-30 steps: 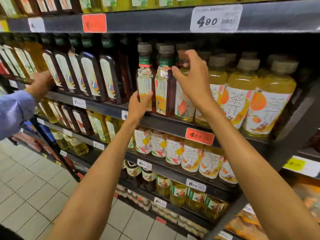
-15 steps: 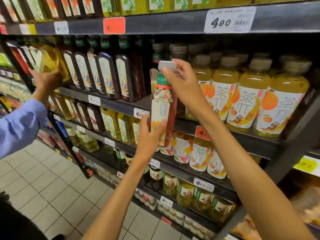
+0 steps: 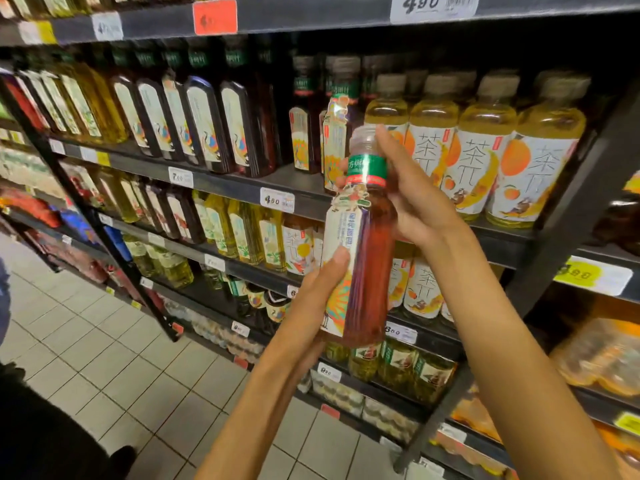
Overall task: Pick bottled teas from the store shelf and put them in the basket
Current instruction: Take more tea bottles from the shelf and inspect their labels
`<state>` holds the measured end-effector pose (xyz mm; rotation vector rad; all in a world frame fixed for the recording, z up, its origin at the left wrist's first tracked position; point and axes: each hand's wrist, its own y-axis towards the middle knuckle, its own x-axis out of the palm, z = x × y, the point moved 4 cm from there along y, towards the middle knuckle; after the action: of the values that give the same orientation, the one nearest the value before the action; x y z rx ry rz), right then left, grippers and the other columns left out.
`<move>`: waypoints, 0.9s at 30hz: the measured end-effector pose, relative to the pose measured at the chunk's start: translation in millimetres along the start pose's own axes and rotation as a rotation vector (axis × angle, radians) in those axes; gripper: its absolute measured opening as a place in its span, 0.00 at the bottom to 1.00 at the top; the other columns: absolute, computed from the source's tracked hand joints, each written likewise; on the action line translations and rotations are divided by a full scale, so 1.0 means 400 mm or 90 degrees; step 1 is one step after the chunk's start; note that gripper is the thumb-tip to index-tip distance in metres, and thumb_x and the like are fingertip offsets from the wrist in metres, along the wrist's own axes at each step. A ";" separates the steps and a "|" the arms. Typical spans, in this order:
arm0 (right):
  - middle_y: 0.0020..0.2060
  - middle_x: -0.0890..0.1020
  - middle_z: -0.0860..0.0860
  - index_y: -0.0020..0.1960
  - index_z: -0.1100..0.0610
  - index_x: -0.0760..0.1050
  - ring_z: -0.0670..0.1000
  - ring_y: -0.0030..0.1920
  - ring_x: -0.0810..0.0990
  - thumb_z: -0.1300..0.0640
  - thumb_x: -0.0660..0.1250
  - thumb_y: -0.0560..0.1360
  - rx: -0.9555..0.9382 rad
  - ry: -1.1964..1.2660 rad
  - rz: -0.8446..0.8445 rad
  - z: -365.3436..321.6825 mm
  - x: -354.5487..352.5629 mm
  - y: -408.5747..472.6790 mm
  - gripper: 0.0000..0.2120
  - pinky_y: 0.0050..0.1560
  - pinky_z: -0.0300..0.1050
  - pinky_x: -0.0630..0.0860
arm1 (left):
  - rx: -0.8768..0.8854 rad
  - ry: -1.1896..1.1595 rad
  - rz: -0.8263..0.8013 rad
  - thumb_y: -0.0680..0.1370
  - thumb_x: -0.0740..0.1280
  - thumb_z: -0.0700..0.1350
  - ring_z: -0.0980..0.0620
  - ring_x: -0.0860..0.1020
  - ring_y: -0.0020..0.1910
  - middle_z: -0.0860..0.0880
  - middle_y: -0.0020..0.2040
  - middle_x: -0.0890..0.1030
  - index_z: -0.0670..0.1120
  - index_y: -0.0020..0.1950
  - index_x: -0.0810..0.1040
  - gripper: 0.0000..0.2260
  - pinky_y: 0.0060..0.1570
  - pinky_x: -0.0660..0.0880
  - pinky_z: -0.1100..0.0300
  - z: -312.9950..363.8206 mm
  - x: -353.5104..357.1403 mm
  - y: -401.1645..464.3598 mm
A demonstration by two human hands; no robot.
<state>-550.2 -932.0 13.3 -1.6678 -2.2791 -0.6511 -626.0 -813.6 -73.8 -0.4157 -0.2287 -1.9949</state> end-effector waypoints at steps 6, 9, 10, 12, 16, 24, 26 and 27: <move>0.32 0.78 0.52 0.50 0.57 0.71 0.51 0.30 0.79 0.45 0.62 0.77 0.009 0.096 -0.053 0.022 0.020 -0.029 0.14 0.38 0.46 0.78 | -0.022 -0.017 -0.058 0.71 0.60 0.69 0.46 0.82 0.54 0.42 0.57 0.82 0.47 0.70 0.72 0.35 0.50 0.80 0.52 -0.025 0.034 -0.014; 0.33 0.79 0.53 0.49 0.57 0.71 0.52 0.31 0.81 0.48 0.63 0.78 -0.049 -0.026 0.027 0.012 0.006 -0.040 0.11 0.38 0.46 0.78 | 0.018 0.061 -0.032 0.74 0.54 0.68 0.49 0.82 0.54 0.47 0.54 0.84 0.58 0.58 0.81 0.25 0.47 0.81 0.55 -0.022 0.022 -0.024; 0.33 0.80 0.54 0.49 0.56 0.72 0.53 0.32 0.81 0.48 0.65 0.77 -0.061 -0.059 0.045 0.011 0.007 -0.043 0.11 0.37 0.45 0.78 | 0.015 0.049 -0.013 0.75 0.53 0.68 0.48 0.83 0.52 0.45 0.53 0.84 0.59 0.55 0.82 0.23 0.46 0.81 0.54 -0.025 0.019 -0.025; 0.33 0.82 0.53 0.50 0.55 0.73 0.54 0.34 0.84 0.48 0.67 0.76 -0.066 -0.114 0.066 0.009 0.011 -0.043 0.11 0.36 0.43 0.79 | 0.009 -0.036 -0.011 0.76 0.53 0.67 0.44 0.82 0.48 0.39 0.52 0.83 0.52 0.57 0.82 0.26 0.50 0.80 0.48 -0.035 0.019 -0.026; 0.35 0.83 0.54 0.50 0.57 0.72 0.56 0.42 0.85 0.51 0.64 0.78 -0.021 -0.075 0.004 0.007 0.017 -0.046 0.09 0.43 0.46 0.81 | -0.109 -0.254 -0.187 0.78 0.53 0.67 0.45 0.81 0.40 0.40 0.46 0.81 0.42 0.60 0.78 0.31 0.43 0.80 0.52 -0.049 0.057 -0.036; 0.32 0.78 0.53 0.50 0.57 0.69 0.49 0.28 0.77 0.54 0.63 0.79 -0.026 0.057 0.046 0.020 0.013 -0.061 0.06 0.32 0.43 0.78 | -0.077 -0.080 -0.072 0.78 0.53 0.66 0.43 0.81 0.56 0.40 0.58 0.81 0.47 0.66 0.75 0.29 0.58 0.77 0.46 -0.080 0.007 -0.023; 0.32 0.79 0.54 0.50 0.57 0.70 0.50 0.30 0.79 0.54 0.67 0.77 -0.062 -0.025 0.109 0.011 0.001 -0.065 0.08 0.33 0.44 0.79 | -0.036 -0.025 -0.015 0.75 0.55 0.67 0.45 0.80 0.58 0.44 0.59 0.82 0.51 0.65 0.77 0.28 0.56 0.78 0.51 -0.072 -0.012 -0.022; 0.32 0.80 0.54 0.50 0.57 0.71 0.50 0.31 0.80 0.54 0.68 0.77 -0.072 -0.059 0.134 0.007 -0.002 -0.065 0.08 0.34 0.44 0.80 | -0.021 -0.030 -0.005 0.75 0.55 0.67 0.45 0.80 0.58 0.44 0.59 0.82 0.52 0.66 0.76 0.28 0.56 0.78 0.52 -0.071 -0.011 -0.020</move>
<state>-574.5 -937.7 4.9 -1.9961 -2.1220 -0.6787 -637.0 -816.0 -101.4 -0.4849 -0.2270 -1.9996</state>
